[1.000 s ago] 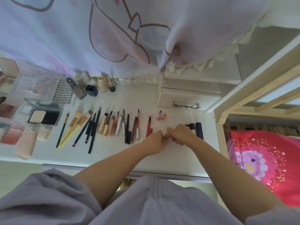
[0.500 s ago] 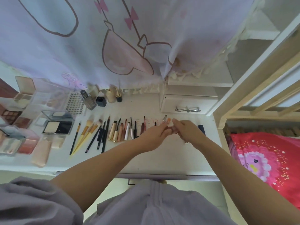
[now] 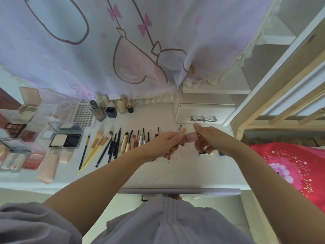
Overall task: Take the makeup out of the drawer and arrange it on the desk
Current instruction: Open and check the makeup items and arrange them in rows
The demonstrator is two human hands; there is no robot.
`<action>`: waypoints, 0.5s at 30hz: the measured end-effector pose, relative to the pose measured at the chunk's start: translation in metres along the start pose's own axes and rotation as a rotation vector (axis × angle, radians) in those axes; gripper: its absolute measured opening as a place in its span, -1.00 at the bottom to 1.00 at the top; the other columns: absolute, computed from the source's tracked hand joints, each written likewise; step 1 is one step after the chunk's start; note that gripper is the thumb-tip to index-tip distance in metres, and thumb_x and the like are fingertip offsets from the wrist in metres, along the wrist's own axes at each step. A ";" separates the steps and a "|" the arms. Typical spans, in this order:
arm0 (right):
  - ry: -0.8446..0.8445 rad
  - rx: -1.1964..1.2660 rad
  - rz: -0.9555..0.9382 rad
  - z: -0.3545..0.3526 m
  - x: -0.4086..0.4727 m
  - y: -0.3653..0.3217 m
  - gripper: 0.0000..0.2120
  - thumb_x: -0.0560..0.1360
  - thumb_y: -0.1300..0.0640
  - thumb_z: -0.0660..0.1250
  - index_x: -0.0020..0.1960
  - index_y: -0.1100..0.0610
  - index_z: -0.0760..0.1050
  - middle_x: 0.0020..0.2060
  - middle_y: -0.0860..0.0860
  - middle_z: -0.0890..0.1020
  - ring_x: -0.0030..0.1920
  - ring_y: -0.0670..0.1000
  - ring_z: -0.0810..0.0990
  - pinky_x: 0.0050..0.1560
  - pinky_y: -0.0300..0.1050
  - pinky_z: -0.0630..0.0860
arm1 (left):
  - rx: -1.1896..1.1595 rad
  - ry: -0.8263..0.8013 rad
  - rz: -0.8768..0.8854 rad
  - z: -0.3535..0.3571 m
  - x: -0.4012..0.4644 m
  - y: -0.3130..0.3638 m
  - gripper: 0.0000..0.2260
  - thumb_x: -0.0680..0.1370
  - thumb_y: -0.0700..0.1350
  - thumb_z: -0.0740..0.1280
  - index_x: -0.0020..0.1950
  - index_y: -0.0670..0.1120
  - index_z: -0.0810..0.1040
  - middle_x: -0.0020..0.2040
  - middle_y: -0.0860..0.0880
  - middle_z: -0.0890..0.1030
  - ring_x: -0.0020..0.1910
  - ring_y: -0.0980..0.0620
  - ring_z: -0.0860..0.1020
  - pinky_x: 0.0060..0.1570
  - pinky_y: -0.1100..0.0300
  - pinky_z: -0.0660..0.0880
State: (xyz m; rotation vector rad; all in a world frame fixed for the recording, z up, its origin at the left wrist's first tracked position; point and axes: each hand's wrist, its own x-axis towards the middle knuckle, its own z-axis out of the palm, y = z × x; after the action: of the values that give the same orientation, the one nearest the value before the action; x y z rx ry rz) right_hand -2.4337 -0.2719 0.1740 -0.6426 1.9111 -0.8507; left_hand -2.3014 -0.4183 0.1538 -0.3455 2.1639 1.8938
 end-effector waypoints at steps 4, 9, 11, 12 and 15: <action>-0.031 -0.044 -0.068 -0.006 0.004 0.004 -0.56 0.57 -0.16 0.15 -0.06 0.20 0.57 -0.39 0.06 0.57 -0.42 -0.04 0.41 -0.36 -0.21 0.37 | 0.024 -0.002 -0.014 -0.006 0.002 0.001 -0.65 0.63 0.10 0.05 -0.05 -0.12 0.46 -0.37 0.03 0.31 -0.46 0.13 0.24 -0.44 0.29 0.23; -0.079 0.055 -0.068 -0.011 0.003 -0.004 -0.71 0.56 -0.10 0.23 0.07 0.09 0.54 -0.23 -0.02 0.63 -0.25 -0.10 0.59 -0.29 -0.24 0.49 | 0.055 0.008 -0.035 -0.016 0.004 0.004 -0.67 0.65 0.07 0.05 -0.05 -0.12 0.47 -0.37 0.03 0.31 -0.51 0.18 0.26 -0.45 0.33 0.25; -0.087 0.028 -0.027 -0.010 0.006 -0.007 -0.57 0.58 -0.17 0.12 0.08 0.12 0.58 -0.34 -0.02 0.60 -0.35 -0.10 0.54 -0.34 -0.27 0.44 | 0.094 0.006 -0.034 -0.017 0.006 0.006 -0.66 0.64 0.07 0.05 -0.02 -0.13 0.48 -0.37 0.05 0.32 -0.51 0.19 0.28 -0.45 0.33 0.26; -0.080 -0.007 -0.033 -0.010 0.007 -0.008 -0.54 0.58 -0.18 0.10 0.09 0.14 0.60 -0.40 -0.04 0.57 -0.39 -0.11 0.50 -0.35 -0.29 0.42 | 0.103 0.004 -0.037 -0.017 0.007 0.007 -0.66 0.64 0.07 0.05 -0.02 -0.13 0.48 -0.37 0.05 0.33 -0.50 0.19 0.28 -0.45 0.32 0.26; -0.051 -0.017 -0.098 -0.012 0.011 -0.008 -0.67 0.53 -0.13 0.25 0.07 0.09 0.57 -0.29 -0.06 0.62 -0.26 -0.09 0.56 -0.25 -0.24 0.47 | 0.094 0.010 -0.057 -0.020 0.009 0.009 -0.66 0.64 0.08 0.06 -0.02 -0.13 0.48 -0.36 0.05 0.32 -0.48 0.17 0.27 -0.43 0.30 0.25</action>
State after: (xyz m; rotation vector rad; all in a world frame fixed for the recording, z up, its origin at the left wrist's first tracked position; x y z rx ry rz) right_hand -2.4482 -0.2813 0.1788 -0.7664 1.8556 -0.8719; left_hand -2.3132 -0.4373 0.1623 -0.3946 2.2156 1.7577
